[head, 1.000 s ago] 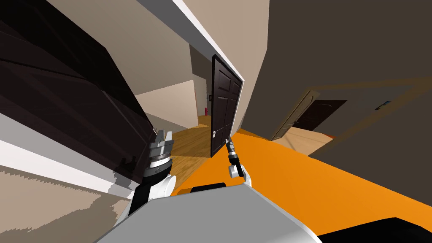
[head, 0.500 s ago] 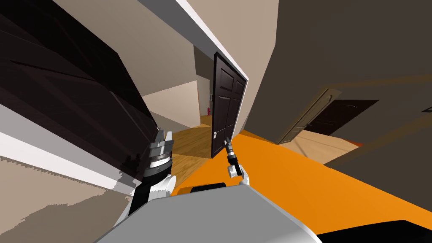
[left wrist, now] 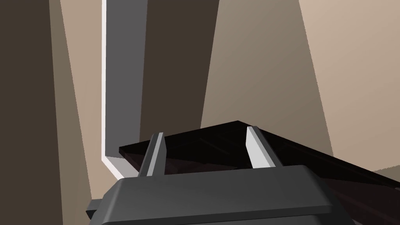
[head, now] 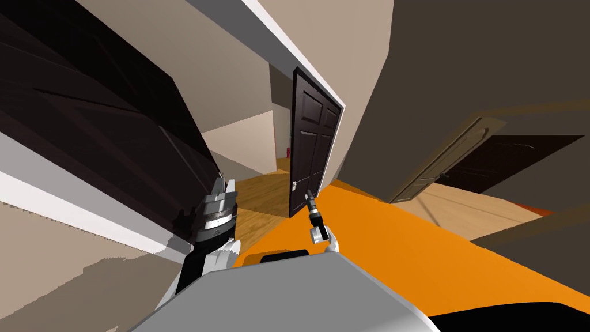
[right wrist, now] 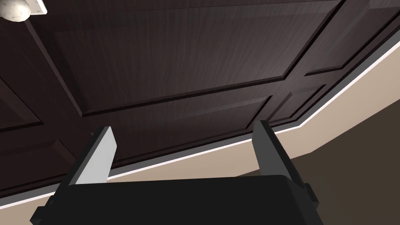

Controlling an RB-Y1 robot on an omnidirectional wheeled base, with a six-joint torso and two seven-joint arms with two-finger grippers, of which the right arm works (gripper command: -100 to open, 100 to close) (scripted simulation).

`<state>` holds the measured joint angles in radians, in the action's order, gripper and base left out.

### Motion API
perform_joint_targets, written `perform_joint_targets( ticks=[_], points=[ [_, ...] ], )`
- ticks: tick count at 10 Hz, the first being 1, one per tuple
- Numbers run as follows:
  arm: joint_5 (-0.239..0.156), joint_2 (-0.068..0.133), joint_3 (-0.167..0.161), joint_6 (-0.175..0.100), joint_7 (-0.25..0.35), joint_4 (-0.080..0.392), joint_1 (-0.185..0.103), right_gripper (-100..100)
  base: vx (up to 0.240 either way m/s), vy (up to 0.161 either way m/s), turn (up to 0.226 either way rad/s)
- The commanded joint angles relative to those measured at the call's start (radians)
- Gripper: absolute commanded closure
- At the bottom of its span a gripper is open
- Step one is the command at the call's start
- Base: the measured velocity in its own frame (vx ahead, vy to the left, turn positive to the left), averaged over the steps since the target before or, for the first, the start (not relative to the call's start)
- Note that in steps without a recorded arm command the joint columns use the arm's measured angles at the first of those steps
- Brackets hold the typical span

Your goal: Push the door open

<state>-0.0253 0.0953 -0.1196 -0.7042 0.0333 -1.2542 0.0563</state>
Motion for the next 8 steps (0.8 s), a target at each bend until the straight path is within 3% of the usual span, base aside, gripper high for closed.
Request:
perform_joint_targets(
  ticks=[1,8],
  points=[
    [0.003,-0.002,-0.003,-0.009,0.004,0.05,-0.019,-100,0.045,-0.077,0.165],
    [0.013,-0.009,-0.015,-0.042,0.022,0.258,-0.098,-100,0.048,-0.101,0.147]
  ],
)
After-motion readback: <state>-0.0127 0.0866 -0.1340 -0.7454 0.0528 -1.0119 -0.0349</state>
